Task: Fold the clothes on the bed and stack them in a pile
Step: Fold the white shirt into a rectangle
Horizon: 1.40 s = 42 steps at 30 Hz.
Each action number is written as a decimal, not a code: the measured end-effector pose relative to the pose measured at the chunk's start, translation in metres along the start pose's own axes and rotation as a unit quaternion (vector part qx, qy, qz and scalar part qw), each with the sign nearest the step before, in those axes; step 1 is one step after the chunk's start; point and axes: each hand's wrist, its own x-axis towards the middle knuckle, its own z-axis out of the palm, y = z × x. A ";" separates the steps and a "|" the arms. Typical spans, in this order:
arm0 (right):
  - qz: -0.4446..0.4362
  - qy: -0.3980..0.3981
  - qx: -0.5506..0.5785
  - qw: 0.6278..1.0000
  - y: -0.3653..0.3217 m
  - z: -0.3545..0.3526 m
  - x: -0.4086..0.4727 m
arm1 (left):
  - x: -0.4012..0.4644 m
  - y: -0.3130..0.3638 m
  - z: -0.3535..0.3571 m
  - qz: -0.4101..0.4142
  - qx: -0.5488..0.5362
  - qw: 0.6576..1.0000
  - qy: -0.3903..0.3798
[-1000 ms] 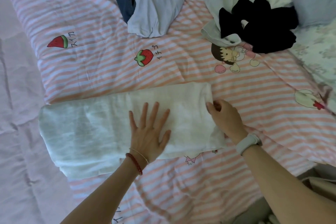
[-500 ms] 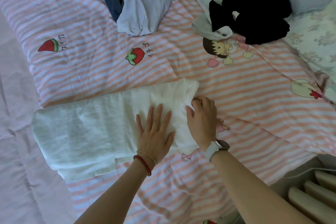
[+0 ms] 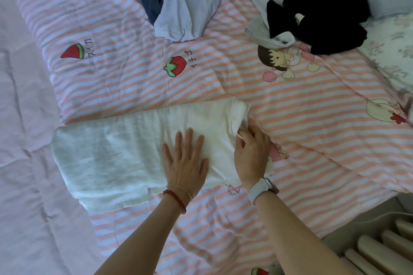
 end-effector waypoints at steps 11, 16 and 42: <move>0.094 -0.091 0.101 0.986 0.008 -0.020 0.012 | -0.001 -0.005 0.005 0.005 -0.027 0.999 -0.021; -0.015 -0.121 0.032 0.992 -0.009 -0.047 0.017 | -0.013 -0.017 -0.014 0.005 -0.117 0.993 0.025; -0.142 -0.273 0.123 0.944 -0.219 0.088 -0.103 | -0.085 -0.239 -0.032 -0.364 -0.603 0.705 0.080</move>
